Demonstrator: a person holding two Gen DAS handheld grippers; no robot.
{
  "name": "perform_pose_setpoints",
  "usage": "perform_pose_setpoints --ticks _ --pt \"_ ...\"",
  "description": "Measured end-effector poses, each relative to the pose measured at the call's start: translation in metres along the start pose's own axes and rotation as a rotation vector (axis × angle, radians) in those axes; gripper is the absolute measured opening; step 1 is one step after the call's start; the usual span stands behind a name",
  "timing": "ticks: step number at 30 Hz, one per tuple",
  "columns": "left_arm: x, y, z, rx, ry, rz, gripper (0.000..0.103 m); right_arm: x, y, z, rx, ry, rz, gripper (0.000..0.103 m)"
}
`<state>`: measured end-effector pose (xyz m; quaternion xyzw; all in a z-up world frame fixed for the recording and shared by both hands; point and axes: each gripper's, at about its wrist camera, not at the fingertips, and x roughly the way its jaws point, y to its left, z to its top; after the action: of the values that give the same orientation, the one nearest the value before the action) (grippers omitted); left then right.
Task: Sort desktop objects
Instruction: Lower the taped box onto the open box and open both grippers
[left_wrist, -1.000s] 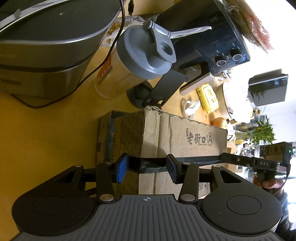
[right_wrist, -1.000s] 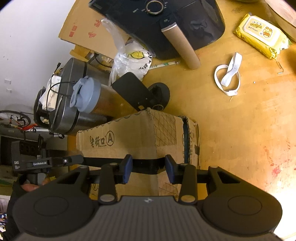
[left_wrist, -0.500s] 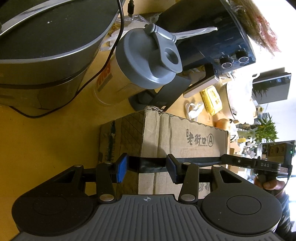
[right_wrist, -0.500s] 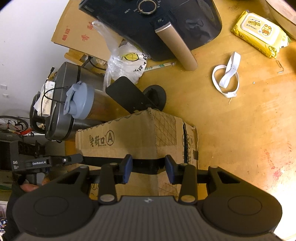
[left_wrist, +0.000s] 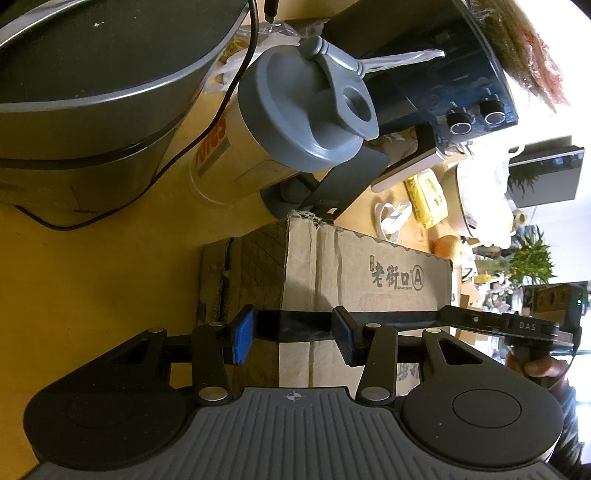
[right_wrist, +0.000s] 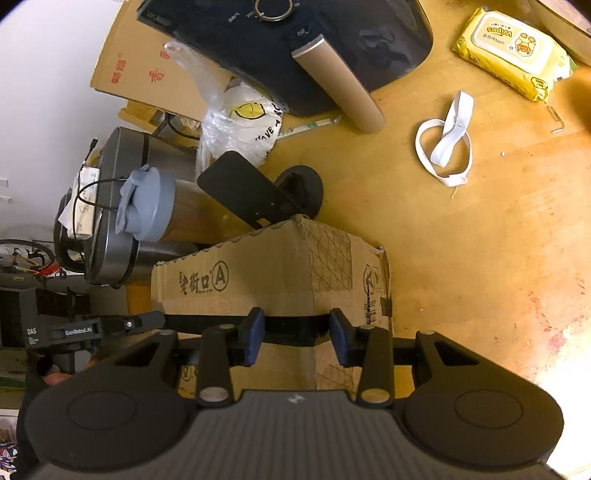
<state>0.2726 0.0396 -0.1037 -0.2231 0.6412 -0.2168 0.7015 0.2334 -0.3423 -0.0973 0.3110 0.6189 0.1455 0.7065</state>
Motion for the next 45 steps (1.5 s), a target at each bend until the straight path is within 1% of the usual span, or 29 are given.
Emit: perform_pose_setpoints --ticks 4,7,8,9,10,11,12,13,15,19,28,36,45 --pt "0.0 0.002 0.0 -0.001 0.0 -0.004 0.044 0.0 0.002 -0.001 -0.009 -0.004 -0.006 0.035" --pt "0.0 0.003 0.0 0.0 -0.007 -0.005 0.044 0.0 0.002 -0.001 -0.004 -0.009 -0.005 0.04" --pt "0.0 0.003 -0.001 -0.002 -0.011 -0.007 0.045 0.0 0.002 -0.001 -0.002 -0.017 -0.004 0.057" --pt "0.0 0.003 -0.001 -0.005 -0.014 -0.008 0.047 0.0 0.001 -0.001 0.003 -0.024 -0.002 0.091" --pt "0.0 0.004 -0.001 -0.015 -0.015 -0.002 0.057 0.0 0.001 -0.002 0.014 -0.035 -0.014 0.103" --pt "-0.001 0.005 -0.003 -0.021 -0.02 0.011 0.064 0.0 0.002 -0.004 0.013 -0.045 -0.019 0.103" --pt "-0.001 0.005 -0.005 -0.024 -0.021 0.025 0.086 -0.001 0.002 -0.005 0.012 -0.054 -0.023 0.103" --pt "-0.001 0.006 -0.007 -0.031 -0.017 0.035 0.098 -0.002 0.003 -0.006 0.01 -0.064 -0.028 0.103" --pt "-0.003 0.008 -0.013 -0.038 -0.032 0.04 0.098 -0.003 0.002 -0.009 0.017 -0.067 -0.01 0.103" --pt "-0.008 0.008 -0.023 -0.054 -0.043 0.046 0.099 -0.006 0.004 -0.014 0.003 -0.069 -0.01 0.103" --pt "-0.022 -0.004 -0.032 -0.022 -0.108 0.049 0.099 -0.014 0.003 -0.022 0.007 -0.096 0.0 0.103" --pt "-0.033 -0.021 -0.045 0.013 -0.142 0.096 0.099 -0.023 0.003 -0.033 0.002 -0.107 0.007 0.103" --pt "-0.048 -0.039 -0.058 0.051 -0.197 0.127 0.099 -0.034 0.001 -0.043 -0.008 -0.126 0.01 0.103"
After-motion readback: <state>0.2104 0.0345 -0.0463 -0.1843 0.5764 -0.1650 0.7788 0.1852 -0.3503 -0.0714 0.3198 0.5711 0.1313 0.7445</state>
